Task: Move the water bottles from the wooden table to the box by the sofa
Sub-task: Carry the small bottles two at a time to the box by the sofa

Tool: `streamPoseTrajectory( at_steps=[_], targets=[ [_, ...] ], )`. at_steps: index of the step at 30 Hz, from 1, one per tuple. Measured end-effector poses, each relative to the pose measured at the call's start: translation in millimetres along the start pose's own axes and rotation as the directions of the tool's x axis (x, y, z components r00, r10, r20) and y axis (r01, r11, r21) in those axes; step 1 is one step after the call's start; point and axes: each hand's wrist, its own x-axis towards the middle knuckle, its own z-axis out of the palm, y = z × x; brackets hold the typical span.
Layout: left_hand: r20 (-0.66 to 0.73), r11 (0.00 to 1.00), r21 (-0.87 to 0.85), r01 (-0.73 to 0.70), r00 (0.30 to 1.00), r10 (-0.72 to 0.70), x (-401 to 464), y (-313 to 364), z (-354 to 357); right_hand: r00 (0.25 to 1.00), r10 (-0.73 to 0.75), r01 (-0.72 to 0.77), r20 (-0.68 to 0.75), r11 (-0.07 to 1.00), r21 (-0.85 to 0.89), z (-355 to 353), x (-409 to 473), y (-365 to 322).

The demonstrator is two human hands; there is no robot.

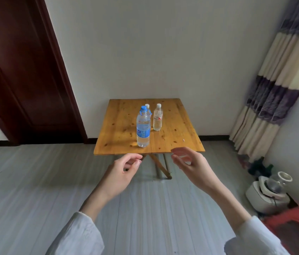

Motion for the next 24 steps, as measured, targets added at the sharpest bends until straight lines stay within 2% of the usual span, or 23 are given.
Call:
streamPoseTrajectory(
  at_steps=[4,10,18,24],
  targets=[
    [-0.031,1.000,-0.002,0.020,0.999,-0.020,94,-20,-4,0.999,-0.022,0.023,0.044,1.000,-0.020,-4,99,42],
    [-0.115,1.000,0.020,0.006,0.993,-0.004,239,-13,-1,0.998,-0.037,0.039,0.057,0.999,-0.030,-32,242,80],
    [-0.205,0.999,0.011,-0.036,0.978,0.038,370,-32,1,0.993,-0.026,0.029,0.112,0.999,-0.026,-40,367,129],
    [-0.148,0.998,0.055,-0.037,0.988,0.045,470,-60,-4,0.992,0.047,-0.039,0.114,0.997,-0.069,-35,454,173]
  ],
)
